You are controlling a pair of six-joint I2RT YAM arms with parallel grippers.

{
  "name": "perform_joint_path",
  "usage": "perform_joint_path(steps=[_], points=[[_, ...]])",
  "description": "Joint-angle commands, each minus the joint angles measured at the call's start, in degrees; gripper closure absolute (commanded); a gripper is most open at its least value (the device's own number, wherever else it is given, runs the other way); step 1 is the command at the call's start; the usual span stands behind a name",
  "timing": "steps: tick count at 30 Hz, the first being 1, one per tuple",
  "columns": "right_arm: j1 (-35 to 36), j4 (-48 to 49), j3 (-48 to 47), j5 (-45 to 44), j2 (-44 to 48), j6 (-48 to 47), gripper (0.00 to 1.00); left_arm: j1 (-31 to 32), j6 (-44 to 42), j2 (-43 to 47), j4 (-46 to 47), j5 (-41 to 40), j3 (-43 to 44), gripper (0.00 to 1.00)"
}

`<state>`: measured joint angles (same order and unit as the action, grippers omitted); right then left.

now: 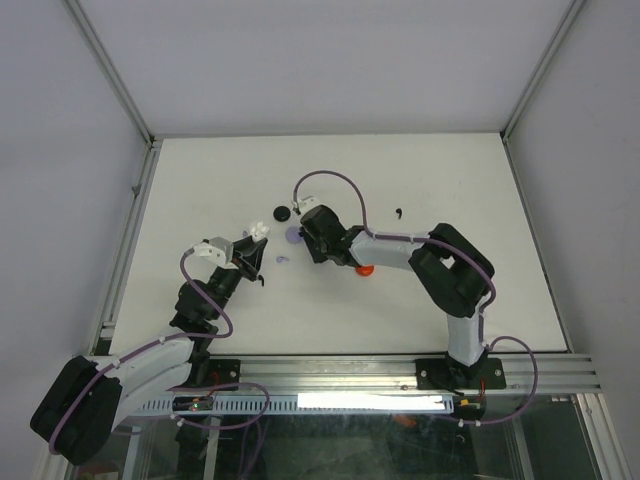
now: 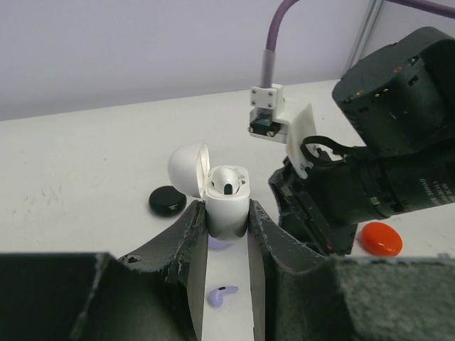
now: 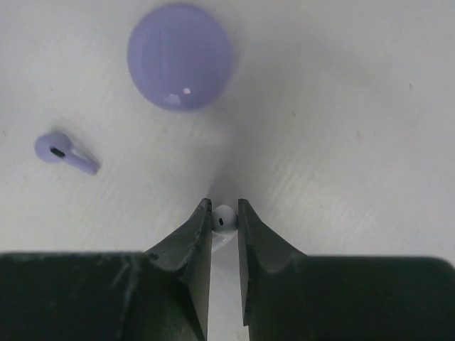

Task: Insert the wireless bluetooth earbuds into the charging case
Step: Pick up the earbud from the center of the board.

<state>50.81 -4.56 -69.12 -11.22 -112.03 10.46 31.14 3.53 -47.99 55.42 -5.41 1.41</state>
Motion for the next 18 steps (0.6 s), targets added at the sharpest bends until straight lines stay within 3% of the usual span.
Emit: perform_joint_path(steps=[1, 7, 18], points=[[-0.01, -8.6, 4.03, -2.0, 6.95, 0.26, 0.84, 0.15, -0.27, 0.13, 2.26, 1.71, -0.11, 1.0], [-0.37, -15.46, 6.09, -0.48, 10.15, -0.43, 0.79, 0.15, -0.34, 0.02, 2.4, 2.64, -0.09, 1.0], [-1.84, -24.36, 0.06, 5.67, 8.05, -3.02, 0.66, 0.15, -0.46, -1.15, 2.59, 5.34, 0.43, 1.0]])
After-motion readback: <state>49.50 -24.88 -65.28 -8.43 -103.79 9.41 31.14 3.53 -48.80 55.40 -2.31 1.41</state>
